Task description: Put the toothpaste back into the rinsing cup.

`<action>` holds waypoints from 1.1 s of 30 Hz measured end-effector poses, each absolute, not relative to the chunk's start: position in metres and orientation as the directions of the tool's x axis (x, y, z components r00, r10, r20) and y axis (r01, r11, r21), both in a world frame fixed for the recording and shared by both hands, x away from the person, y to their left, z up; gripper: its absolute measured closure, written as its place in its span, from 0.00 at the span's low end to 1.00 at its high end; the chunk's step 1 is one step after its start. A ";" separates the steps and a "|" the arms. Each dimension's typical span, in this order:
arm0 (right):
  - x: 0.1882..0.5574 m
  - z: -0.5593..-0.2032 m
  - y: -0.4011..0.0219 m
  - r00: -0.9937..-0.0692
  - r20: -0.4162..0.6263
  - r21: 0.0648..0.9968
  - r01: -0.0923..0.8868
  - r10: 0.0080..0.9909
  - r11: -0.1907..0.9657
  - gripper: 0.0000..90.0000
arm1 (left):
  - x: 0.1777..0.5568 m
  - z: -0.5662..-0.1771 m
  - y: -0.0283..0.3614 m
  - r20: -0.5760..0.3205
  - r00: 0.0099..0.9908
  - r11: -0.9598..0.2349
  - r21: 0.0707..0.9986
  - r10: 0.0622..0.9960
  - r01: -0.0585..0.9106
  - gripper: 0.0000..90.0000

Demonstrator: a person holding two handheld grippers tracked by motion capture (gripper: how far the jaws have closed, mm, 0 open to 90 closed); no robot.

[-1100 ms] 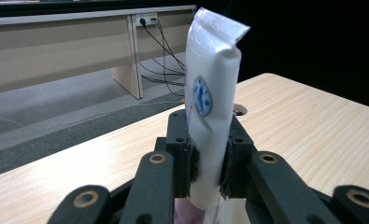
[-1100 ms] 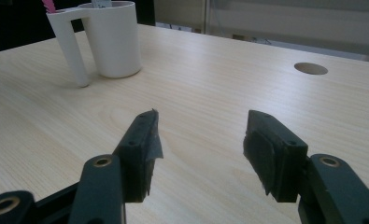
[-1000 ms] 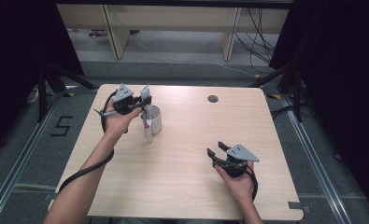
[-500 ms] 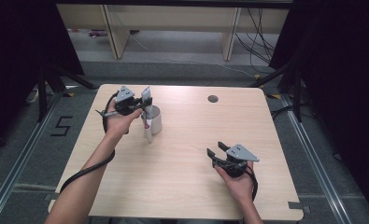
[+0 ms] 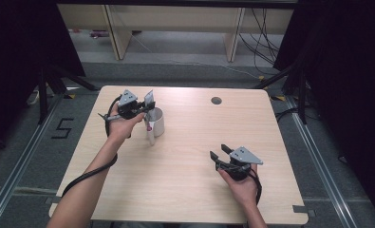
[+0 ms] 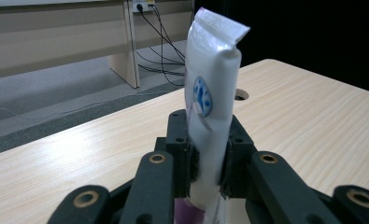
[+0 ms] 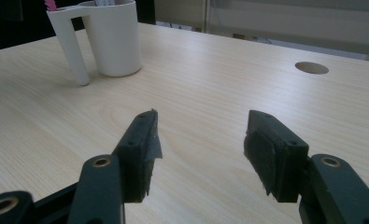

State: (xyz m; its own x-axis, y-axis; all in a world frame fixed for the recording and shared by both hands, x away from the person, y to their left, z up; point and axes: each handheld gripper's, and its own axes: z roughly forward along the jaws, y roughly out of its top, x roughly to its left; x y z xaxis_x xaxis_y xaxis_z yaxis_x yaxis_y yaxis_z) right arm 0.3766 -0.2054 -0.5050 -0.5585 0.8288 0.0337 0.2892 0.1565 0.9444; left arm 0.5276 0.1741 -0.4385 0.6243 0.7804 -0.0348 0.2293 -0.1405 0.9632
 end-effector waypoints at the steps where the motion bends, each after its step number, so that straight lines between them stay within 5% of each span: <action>1: 0.377 -0.505 -0.205 -0.558 0.032 0.945 0.288 0.829 0.157 0.50 | 0.528 -0.438 0.174 -0.033 0.624 -0.142 0.963 0.781 0.229 0.85; 33: 0.377 -0.506 -0.205 -0.562 0.026 0.944 0.285 0.827 0.164 0.50 | 0.528 -0.430 0.177 -0.022 0.630 -0.131 0.972 0.776 0.195 0.79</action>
